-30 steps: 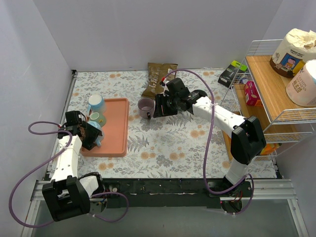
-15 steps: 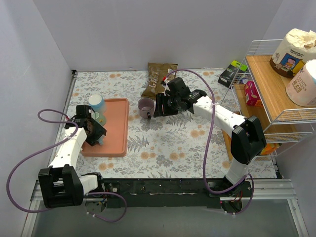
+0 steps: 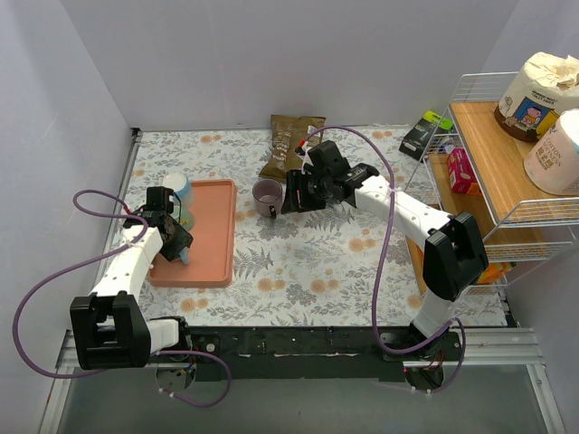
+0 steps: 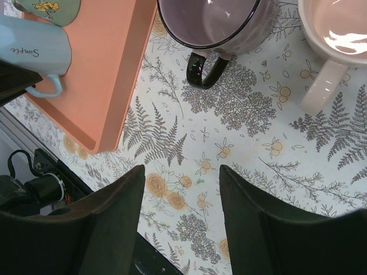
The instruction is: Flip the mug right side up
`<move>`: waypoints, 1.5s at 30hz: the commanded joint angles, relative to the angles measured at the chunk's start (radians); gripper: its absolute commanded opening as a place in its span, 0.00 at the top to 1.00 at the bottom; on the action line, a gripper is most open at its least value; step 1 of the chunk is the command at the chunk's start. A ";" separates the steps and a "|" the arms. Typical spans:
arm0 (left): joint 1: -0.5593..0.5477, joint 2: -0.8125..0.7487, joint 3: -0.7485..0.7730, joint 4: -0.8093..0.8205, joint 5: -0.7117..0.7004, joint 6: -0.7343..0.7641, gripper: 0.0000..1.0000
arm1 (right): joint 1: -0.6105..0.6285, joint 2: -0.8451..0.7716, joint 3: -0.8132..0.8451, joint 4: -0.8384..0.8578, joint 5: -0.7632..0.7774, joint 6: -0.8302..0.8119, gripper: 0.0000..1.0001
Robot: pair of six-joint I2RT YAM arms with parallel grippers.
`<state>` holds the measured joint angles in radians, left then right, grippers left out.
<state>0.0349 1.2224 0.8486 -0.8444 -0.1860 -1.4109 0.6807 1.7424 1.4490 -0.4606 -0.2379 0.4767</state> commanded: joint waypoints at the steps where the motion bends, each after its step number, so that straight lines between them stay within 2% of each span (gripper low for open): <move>1: -0.012 -0.009 0.000 0.060 -0.040 -0.005 0.66 | -0.009 -0.001 0.013 0.042 -0.021 0.010 0.39; 10: -0.021 0.003 -0.055 0.100 -0.043 -0.019 0.70 | -0.017 0.003 0.013 0.048 -0.044 0.019 0.39; 13: -0.021 0.014 -0.062 0.099 -0.050 -0.026 0.77 | -0.017 0.000 0.013 0.050 -0.049 0.020 0.39; 16: -0.053 0.011 -0.059 0.097 -0.059 -0.028 0.92 | -0.018 -0.004 0.014 0.050 -0.049 0.022 0.39; 17: -0.055 0.009 -0.053 0.094 -0.061 -0.028 1.00 | -0.018 -0.004 0.013 0.050 -0.052 0.022 0.39; 23: -0.064 -0.006 -0.011 0.044 -0.053 -0.033 1.00 | -0.021 -0.012 0.014 0.051 -0.063 0.028 0.39; 30: -0.078 -0.099 0.145 -0.102 -0.003 -0.056 1.00 | -0.026 -0.035 0.039 0.045 -0.095 0.043 0.38; 37: -0.078 -0.127 0.302 -0.095 0.187 -0.046 1.00 | -0.027 -0.070 0.062 0.056 -0.187 0.085 0.36; 43: -0.078 -0.162 0.337 0.099 0.506 -0.091 1.00 | -0.036 -0.133 0.022 0.172 -0.338 0.196 0.33; 45: -0.078 -0.169 0.328 0.194 0.568 -0.137 1.00 | -0.040 -0.161 0.001 0.217 -0.376 0.244 0.33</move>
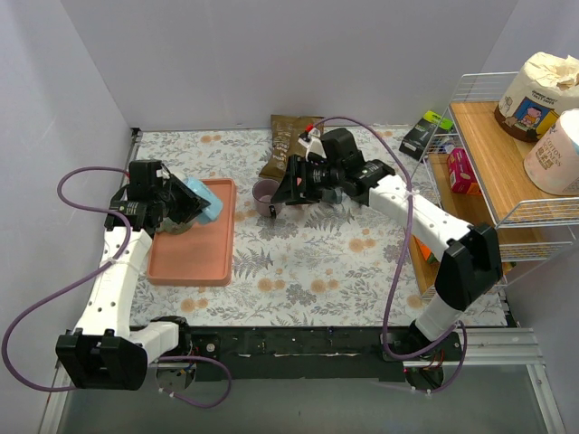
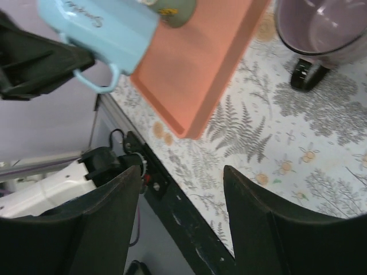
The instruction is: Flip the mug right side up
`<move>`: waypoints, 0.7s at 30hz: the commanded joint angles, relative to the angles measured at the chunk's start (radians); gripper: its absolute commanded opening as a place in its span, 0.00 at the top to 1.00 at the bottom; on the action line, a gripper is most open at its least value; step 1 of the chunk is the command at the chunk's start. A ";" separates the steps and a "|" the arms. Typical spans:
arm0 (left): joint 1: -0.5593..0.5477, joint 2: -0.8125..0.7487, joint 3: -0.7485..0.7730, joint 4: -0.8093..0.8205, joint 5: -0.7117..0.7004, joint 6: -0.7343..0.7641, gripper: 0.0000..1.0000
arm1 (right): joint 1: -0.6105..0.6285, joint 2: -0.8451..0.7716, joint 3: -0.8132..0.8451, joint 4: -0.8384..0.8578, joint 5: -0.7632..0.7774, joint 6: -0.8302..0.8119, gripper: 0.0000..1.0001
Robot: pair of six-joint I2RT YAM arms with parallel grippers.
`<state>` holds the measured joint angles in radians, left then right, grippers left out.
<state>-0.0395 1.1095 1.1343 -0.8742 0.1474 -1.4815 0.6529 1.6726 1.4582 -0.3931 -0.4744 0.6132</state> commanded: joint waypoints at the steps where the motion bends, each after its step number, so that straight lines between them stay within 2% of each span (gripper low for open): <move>1: -0.003 -0.056 0.044 0.248 0.253 -0.083 1.00 | -0.013 -0.103 -0.021 0.195 -0.177 0.156 0.32; 9: -0.003 -0.028 0.013 0.506 0.440 -0.207 1.00 | -0.013 -0.163 -0.160 0.485 -0.279 0.426 0.31; 11: -0.003 -0.028 0.001 0.569 0.455 -0.237 1.00 | -0.013 -0.183 -0.205 0.610 -0.285 0.514 0.30; 12: -0.005 -0.027 0.001 0.583 0.461 -0.240 1.00 | -0.013 -0.188 -0.266 0.663 -0.282 0.627 0.30; 14: -0.008 -0.023 0.004 0.616 0.465 -0.246 1.00 | -0.012 -0.195 -0.333 0.885 -0.270 0.779 0.29; 15: -0.010 -0.025 0.004 0.626 0.465 -0.249 1.00 | -0.006 -0.194 -0.390 0.963 -0.261 0.916 0.27; 16: -0.010 -0.027 0.005 0.636 0.468 -0.253 1.00 | -0.001 -0.182 -0.404 1.091 -0.238 0.969 0.27; 18: -0.016 -0.027 0.001 0.665 0.475 -0.264 1.00 | 0.019 -0.165 -0.420 1.221 -0.210 1.048 0.24; 21: -0.025 -0.028 -0.008 0.701 0.474 -0.286 1.00 | 0.056 -0.125 -0.400 1.310 -0.156 1.129 0.22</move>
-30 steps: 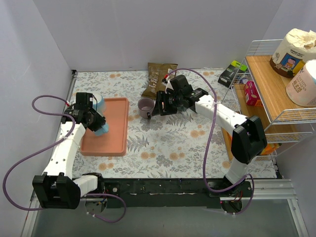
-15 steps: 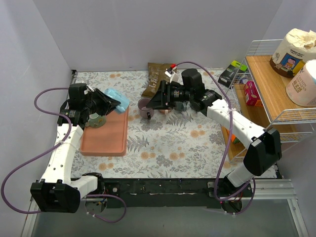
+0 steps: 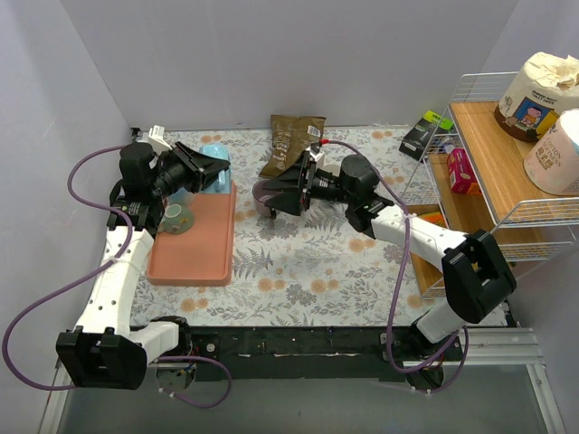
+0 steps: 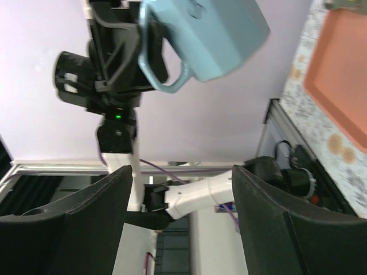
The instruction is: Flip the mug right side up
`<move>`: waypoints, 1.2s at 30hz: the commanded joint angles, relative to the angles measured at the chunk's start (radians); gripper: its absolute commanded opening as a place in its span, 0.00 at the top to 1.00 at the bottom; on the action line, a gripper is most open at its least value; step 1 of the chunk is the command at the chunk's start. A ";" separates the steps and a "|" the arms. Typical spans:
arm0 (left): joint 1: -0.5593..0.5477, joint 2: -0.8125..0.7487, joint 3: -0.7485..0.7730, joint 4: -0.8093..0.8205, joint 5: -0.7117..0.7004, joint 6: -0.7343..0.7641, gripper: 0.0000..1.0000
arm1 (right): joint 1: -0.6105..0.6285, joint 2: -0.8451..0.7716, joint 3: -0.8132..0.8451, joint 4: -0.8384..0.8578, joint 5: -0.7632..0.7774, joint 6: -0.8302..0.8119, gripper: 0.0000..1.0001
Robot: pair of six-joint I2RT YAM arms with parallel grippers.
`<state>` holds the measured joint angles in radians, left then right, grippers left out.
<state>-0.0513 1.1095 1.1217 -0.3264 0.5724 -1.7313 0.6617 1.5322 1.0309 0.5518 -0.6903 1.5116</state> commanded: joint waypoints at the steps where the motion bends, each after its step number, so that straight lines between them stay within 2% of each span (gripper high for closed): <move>1: -0.021 -0.025 0.003 0.159 0.049 -0.042 1.00 | 0.058 0.038 0.040 0.382 0.086 0.275 0.22; 3: -0.027 -0.020 0.004 0.164 0.046 -0.045 1.00 | 0.091 0.065 0.049 0.474 0.116 0.323 0.22; 5: -0.035 -0.017 0.004 0.164 0.041 -0.044 1.00 | 0.108 0.098 0.086 0.485 0.126 0.352 0.22; 8: -0.044 -0.017 -0.002 0.164 0.035 -0.047 1.00 | 0.136 0.118 0.144 0.433 0.114 0.288 0.22; 10: -0.053 -0.020 -0.005 0.164 0.027 -0.048 1.00 | 0.141 0.114 0.165 0.332 0.118 0.237 0.23; 12: -0.062 -0.026 -0.010 0.170 0.017 -0.047 1.00 | 0.147 0.114 0.153 0.324 0.132 0.231 0.25; 18: -0.102 -0.050 -0.046 0.230 -0.025 -0.039 1.00 | 0.174 0.131 0.115 0.393 0.221 0.357 0.31; 22: -0.122 -0.047 -0.057 0.259 -0.043 -0.033 1.00 | 0.185 0.115 0.084 0.364 0.325 0.392 0.29; 26: -0.139 -0.034 -0.048 0.260 -0.065 -0.027 1.00 | 0.185 0.102 0.054 0.333 0.367 0.388 0.28; 28: -0.143 -0.031 -0.045 0.256 -0.071 -0.030 1.00 | 0.185 0.076 0.046 0.249 0.370 0.346 0.29; 29: -0.145 -0.030 -0.042 0.248 -0.081 -0.031 1.00 | 0.181 0.068 0.058 0.206 0.364 0.270 0.29; 31: -0.147 -0.020 -0.020 0.189 -0.097 -0.030 1.00 | 0.170 0.048 0.102 0.007 0.359 0.141 0.31; 32: -0.148 -0.016 -0.010 0.167 -0.115 -0.025 1.00 | 0.162 0.039 0.148 -0.063 0.370 -0.024 0.32; 33: -0.148 -0.010 0.006 0.144 -0.123 -0.025 1.00 | 0.158 0.031 0.171 -0.155 0.382 -0.097 0.32; 36: -0.148 -0.004 0.029 0.061 -0.147 -0.031 1.00 | 0.153 0.020 0.259 -0.286 0.433 -0.358 0.33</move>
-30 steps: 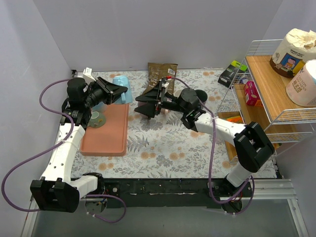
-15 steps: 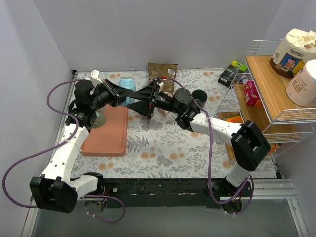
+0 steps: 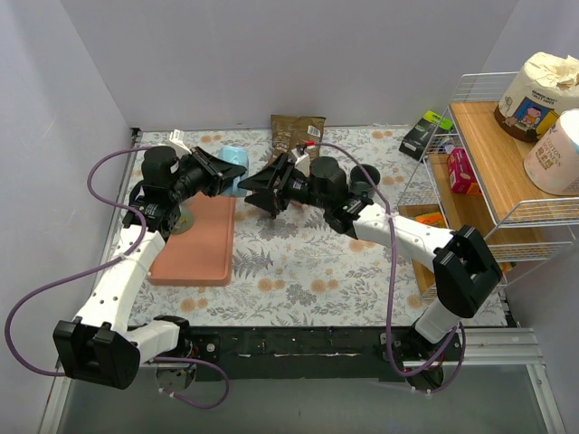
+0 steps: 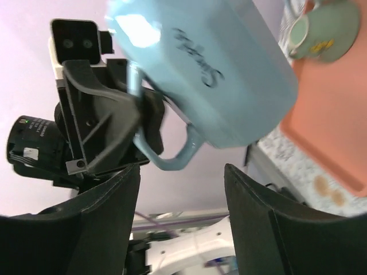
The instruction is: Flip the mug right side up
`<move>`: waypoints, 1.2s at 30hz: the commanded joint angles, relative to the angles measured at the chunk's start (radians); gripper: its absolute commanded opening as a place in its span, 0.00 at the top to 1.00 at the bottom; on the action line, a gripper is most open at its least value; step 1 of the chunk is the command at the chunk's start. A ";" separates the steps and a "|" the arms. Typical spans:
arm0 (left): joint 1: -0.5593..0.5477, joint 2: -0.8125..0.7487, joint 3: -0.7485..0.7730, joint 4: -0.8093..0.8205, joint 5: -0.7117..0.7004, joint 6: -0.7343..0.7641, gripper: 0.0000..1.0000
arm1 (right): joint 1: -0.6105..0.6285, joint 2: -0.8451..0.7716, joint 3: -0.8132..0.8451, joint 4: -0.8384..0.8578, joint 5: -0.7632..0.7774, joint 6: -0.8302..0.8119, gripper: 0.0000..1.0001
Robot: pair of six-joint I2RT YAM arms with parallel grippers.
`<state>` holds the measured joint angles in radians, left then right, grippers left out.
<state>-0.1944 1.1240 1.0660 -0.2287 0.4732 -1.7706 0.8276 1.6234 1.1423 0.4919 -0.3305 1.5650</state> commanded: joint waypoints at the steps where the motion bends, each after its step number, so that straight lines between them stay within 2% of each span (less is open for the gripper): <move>1: -0.005 -0.009 0.103 -0.082 -0.053 0.000 1.00 | -0.013 -0.063 0.164 -0.249 0.082 -0.457 0.33; 3: -0.007 0.003 0.117 -0.119 -0.050 -0.010 1.00 | -0.013 -0.050 0.207 -0.277 0.073 -0.561 0.36; 5: -0.007 0.016 0.127 -0.161 -0.044 -0.030 1.00 | -0.013 -0.043 0.191 -0.233 0.045 -0.600 0.37; 15: -0.011 0.022 0.157 -0.184 -0.030 -0.053 1.00 | -0.013 -0.048 0.143 -0.118 -0.093 -0.671 0.52; 24: -0.017 0.022 0.158 -0.184 -0.022 -0.064 1.00 | 0.010 -0.008 0.160 -0.030 -0.154 -0.700 0.55; 36: -0.022 0.003 0.149 -0.179 -0.010 -0.072 1.00 | 0.025 0.046 0.203 -0.056 -0.156 -0.701 0.57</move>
<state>-0.2111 1.1690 1.1587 -0.4770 0.4339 -1.8328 0.8425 1.6611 1.2926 0.3996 -0.4751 0.8860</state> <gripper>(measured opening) 0.104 0.423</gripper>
